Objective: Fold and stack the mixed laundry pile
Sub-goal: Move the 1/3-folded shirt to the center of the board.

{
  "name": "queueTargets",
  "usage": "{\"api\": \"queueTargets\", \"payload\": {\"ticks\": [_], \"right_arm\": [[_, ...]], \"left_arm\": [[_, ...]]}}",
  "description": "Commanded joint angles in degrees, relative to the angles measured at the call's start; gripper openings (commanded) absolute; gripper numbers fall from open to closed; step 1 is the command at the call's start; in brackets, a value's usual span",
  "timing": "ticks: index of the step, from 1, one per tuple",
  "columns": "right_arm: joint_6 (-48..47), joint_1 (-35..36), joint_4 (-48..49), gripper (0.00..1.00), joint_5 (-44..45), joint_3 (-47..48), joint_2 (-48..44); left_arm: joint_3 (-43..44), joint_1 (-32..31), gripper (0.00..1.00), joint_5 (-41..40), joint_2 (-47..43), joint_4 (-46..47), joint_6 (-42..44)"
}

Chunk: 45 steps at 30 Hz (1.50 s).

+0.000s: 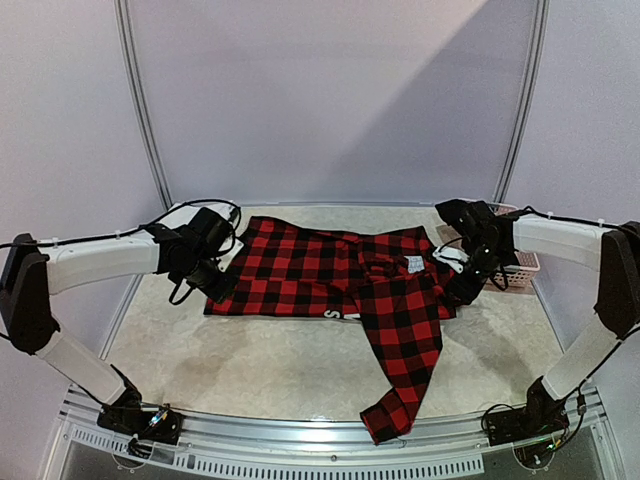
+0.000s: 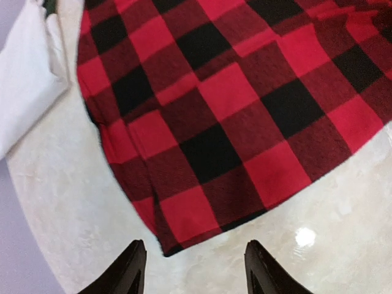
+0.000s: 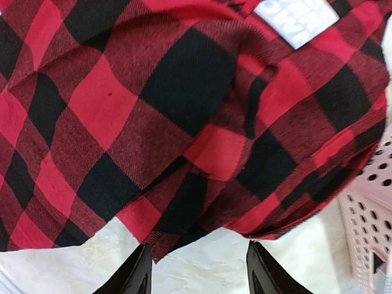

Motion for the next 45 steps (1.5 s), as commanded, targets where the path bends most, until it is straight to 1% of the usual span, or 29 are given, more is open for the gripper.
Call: {"api": "queueTargets", "payload": {"ticks": [1, 3, 6, 11, 15, 23, 29, 33, 35, 37, 40, 41, 42, 43, 45], "right_arm": [[0.3, -0.7, -1.6, 0.53, -3.6, 0.1, 1.9], [0.0, -0.7, -1.6, 0.54, -4.2, 0.2, 2.3], [-0.8, -0.7, -2.0, 0.53, -5.1, 0.8, 3.6], [-1.4, -1.1, -3.7, 0.47, -7.8, 3.1, 5.8], [-1.9, -2.5, -5.6, 0.43, -10.5, 4.3, 6.7], [-2.6, -4.2, -6.7, 0.44, -11.6, 4.4, 9.2], [-2.8, -4.2, -7.9, 0.46, -12.5, 4.4, 9.7], [-3.0, -4.2, -7.8, 0.41, -11.7, 4.1, 11.1], [-2.9, -4.2, -7.9, 0.35, -11.2, 4.1, 12.0], [-2.9, -4.3, -8.0, 0.26, -11.0, 4.1, 12.7], [-2.9, -4.3, -8.4, 0.09, -10.4, 4.0, 13.1], [-3.0, -4.3, -8.6, 0.02, -10.4, 3.9, 13.0], [-3.2, -4.4, -8.8, 0.01, -10.3, 3.7, 12.9], [-3.4, -4.4, -9.0, 0.0, -10.2, 3.3, 12.5], [-4.2, -4.4, -9.2, 0.0, -10.1, 2.4, 11.4]], "left_arm": [[-1.5, 0.3, 0.57, 13.4, 0.5, 2.5, 1.7], [-2.9, -0.3, 0.57, 17.0, 0.4, 3.6, 7.8], [-2.5, -2.4, 0.57, 17.1, 2.8, 5.1, 12.8], [1.2, -6.9, 0.55, 8.8, 9.5, 4.8, 21.2], [0.6, -7.3, 0.55, 7.3, 10.8, 6.4, 23.6], [-0.9, -8.2, 0.56, 1.5, 11.6, 8.9, 27.1], [-0.4, -8.7, 0.55, 0.9, 14.0, 9.7, 28.9], [0.5, -9.6, 0.52, 1.3, 16.4, 10.4, 30.3], [1.3, -10.5, 0.49, 0.0, 18.4, 10.8, 31.5], [1.9, -11.2, 0.43, -2.4, 19.9, 11.4, 32.4], [1.5, -11.9, 0.3, -5.4, 20.3, 12.7, 32.9], [0.9, -12.2, 0.22, -6.4, 19.9, 13.3, 33.3], [0.2, -12.6, 0.18, -7.5, 19.3, 13.7, 33.7], [-0.3, -12.9, 0.11, -8.6, 18.6, 13.7, 34.0], [-1.4, -13.8, 0.02, -10.5, 17.0, 13.3, 34.5]]}}
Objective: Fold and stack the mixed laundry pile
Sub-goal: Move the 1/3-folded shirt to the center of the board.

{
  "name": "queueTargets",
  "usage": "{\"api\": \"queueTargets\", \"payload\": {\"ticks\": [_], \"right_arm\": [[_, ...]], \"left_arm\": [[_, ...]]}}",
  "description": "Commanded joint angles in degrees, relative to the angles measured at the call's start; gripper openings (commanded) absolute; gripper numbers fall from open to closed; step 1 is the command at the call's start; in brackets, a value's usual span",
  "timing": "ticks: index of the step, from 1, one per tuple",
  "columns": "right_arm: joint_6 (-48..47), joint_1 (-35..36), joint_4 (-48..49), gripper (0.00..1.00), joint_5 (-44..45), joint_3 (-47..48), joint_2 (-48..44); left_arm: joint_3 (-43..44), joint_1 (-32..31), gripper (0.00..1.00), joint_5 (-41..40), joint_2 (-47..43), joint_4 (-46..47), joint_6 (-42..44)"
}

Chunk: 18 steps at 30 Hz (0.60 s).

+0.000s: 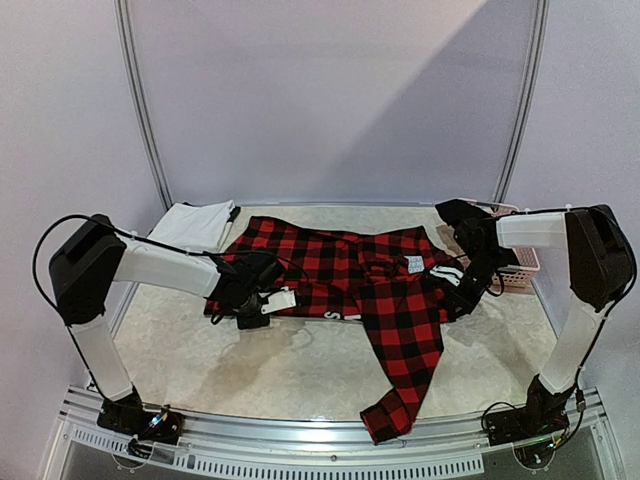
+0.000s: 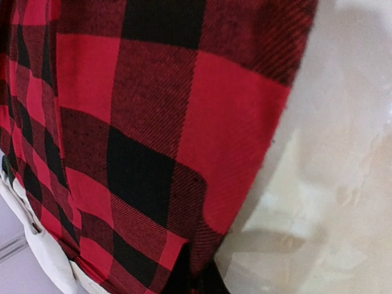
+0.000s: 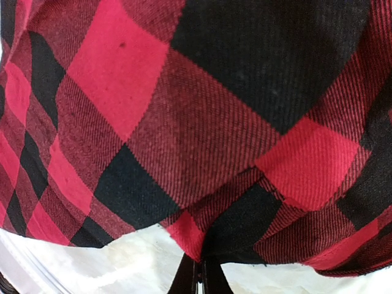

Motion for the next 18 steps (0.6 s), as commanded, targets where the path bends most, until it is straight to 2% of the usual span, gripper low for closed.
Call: {"api": "queueTargets", "payload": {"ticks": [1, 6, 12, 15, 18], "right_arm": [[-1.6, -0.5, -1.7, 0.0, 0.8, -1.5, -1.6], [-5.7, -0.5, -2.7, 0.0, 1.4, -5.4, -5.8], [-12.1, -0.1, -7.5, 0.0, -1.2, -9.2, -10.3], [-15.4, 1.5, -10.2, 0.03, -1.1, -11.6, -13.1], [-17.3, 2.3, -13.4, 0.14, -0.4, -12.0, -16.0]], "left_arm": [[-2.7, -2.6, 0.01, -6.1, -2.8, 0.2, 1.7], [-7.0, -7.9, 0.0, -13.2, -7.0, -2.3, 1.5], [-9.9, -14.7, 0.01, -15.9, -8.5, -8.5, -3.4], [-10.4, -15.8, 0.08, -13.2, -9.9, -13.4, -6.4], [-10.1, -16.0, 0.24, -12.1, -12.3, -17.9, -8.3]]}}
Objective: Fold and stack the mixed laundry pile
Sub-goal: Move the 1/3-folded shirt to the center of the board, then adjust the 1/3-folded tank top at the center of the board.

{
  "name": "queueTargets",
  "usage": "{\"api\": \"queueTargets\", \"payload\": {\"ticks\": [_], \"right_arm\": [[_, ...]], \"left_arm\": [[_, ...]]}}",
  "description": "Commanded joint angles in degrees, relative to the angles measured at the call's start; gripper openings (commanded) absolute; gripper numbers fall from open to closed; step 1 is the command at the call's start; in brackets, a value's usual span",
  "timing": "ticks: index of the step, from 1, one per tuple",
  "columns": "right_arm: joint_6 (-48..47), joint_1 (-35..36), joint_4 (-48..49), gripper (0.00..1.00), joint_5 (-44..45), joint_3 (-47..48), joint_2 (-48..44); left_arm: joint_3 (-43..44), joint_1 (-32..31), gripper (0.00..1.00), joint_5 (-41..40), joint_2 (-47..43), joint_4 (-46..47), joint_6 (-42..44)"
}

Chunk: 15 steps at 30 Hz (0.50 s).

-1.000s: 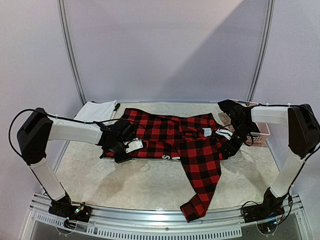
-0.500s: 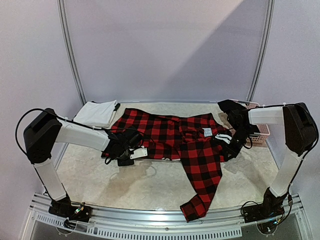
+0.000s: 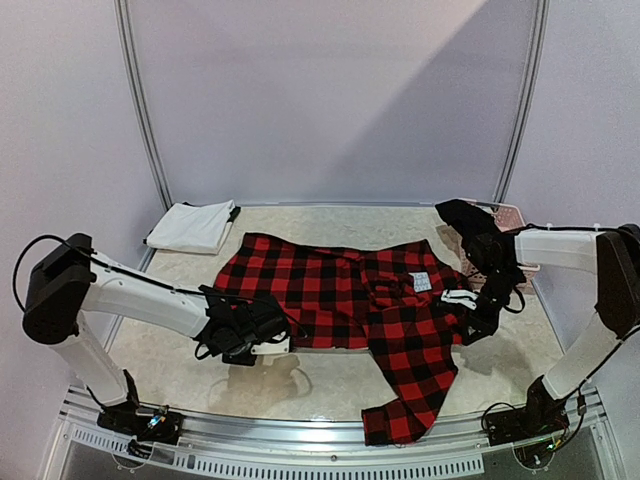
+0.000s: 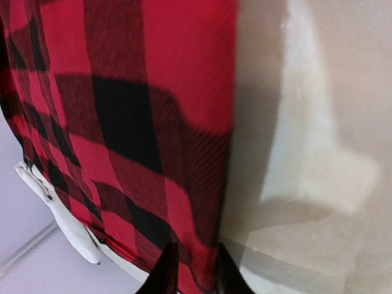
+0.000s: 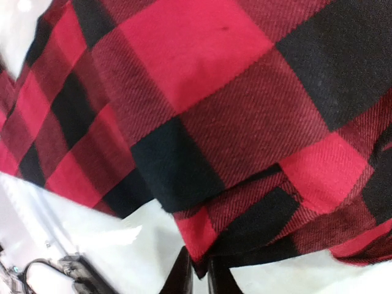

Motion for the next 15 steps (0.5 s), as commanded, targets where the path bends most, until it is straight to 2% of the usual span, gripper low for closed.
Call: {"api": "queueTargets", "payload": {"ticks": [1, 6, 8, 11, 15], "right_arm": [[-5.9, 0.9, -8.0, 0.18, 0.9, -0.5, -4.9], [-6.8, 0.8, -11.0, 0.38, -0.2, 7.6, -9.8], [-4.5, 0.8, -8.9, 0.41, -1.3, 12.7, -9.2], [3.9, 0.8, -3.7, 0.43, -2.0, 18.8, -4.3], [12.4, 1.1, 0.0, 0.51, -5.2, 25.4, 5.0]], "left_arm": [[-0.1, -0.4, 0.28, 0.0, -4.7, -9.8, -4.1], [3.8, -0.1, 0.41, -0.1, -11.2, -10.1, -4.4], [6.2, 1.0, 0.43, 2.0, -12.7, -7.9, -6.6], [8.7, 3.5, 0.51, 5.2, -13.7, -2.6, -11.3], [9.2, 8.7, 0.56, 13.5, -13.2, 6.5, -18.8]]}}
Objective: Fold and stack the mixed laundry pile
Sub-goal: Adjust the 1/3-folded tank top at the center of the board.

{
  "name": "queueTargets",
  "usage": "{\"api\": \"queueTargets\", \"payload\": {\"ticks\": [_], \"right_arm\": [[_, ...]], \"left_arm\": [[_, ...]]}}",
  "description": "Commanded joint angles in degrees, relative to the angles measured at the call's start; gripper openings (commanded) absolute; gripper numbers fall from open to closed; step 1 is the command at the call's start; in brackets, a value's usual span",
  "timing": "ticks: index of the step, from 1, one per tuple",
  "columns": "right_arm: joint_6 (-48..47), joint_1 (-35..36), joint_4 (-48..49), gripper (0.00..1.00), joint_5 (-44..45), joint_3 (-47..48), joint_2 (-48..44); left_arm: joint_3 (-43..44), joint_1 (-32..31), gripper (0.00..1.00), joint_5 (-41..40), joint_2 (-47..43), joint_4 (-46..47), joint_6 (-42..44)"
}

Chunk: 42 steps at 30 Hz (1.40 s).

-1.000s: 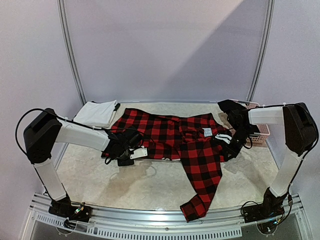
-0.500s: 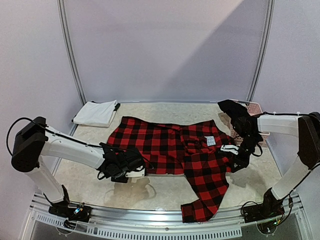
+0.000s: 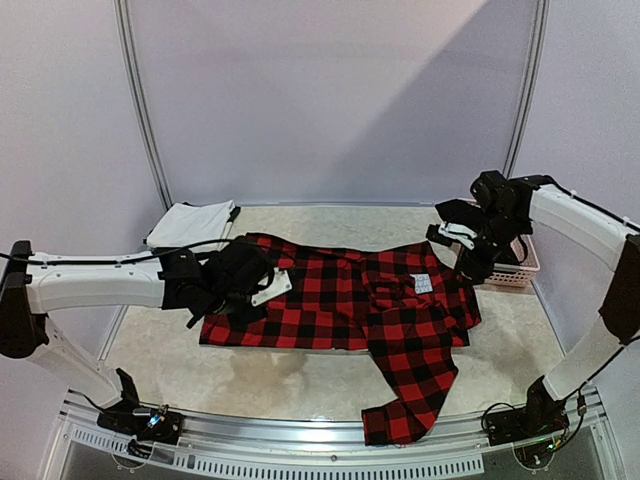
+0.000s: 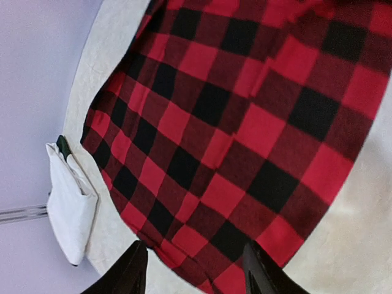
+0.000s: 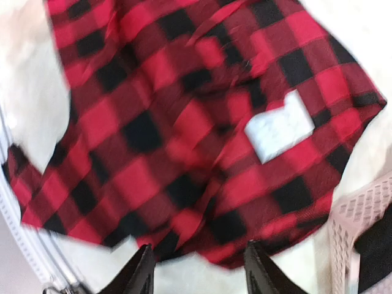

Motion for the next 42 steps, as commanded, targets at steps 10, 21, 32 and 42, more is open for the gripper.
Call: {"api": "queueTargets", "payload": {"ticks": [10, 21, 32, 42], "right_arm": [[20.5, 3.7, 5.3, 0.58, -4.5, 15.1, 29.0], [26.2, 4.2, 5.2, 0.67, -1.8, 23.6, 39.8], [28.7, 4.5, 6.1, 0.0, 3.5, 26.9, 36.5], [26.9, 4.3, 4.2, 0.0, 4.9, 46.2, 37.2]], "left_arm": [[1.1, 13.8, 0.57, 19.5, 8.5, 20.8, -23.7], [-0.5, 13.8, 0.56, 19.1, 8.6, 23.0, -21.9], [0.0, 13.9, 0.56, 18.2, 9.2, 22.6, -20.5], [0.0, 14.0, 0.56, 17.5, 10.1, 22.4, -20.0]]}}
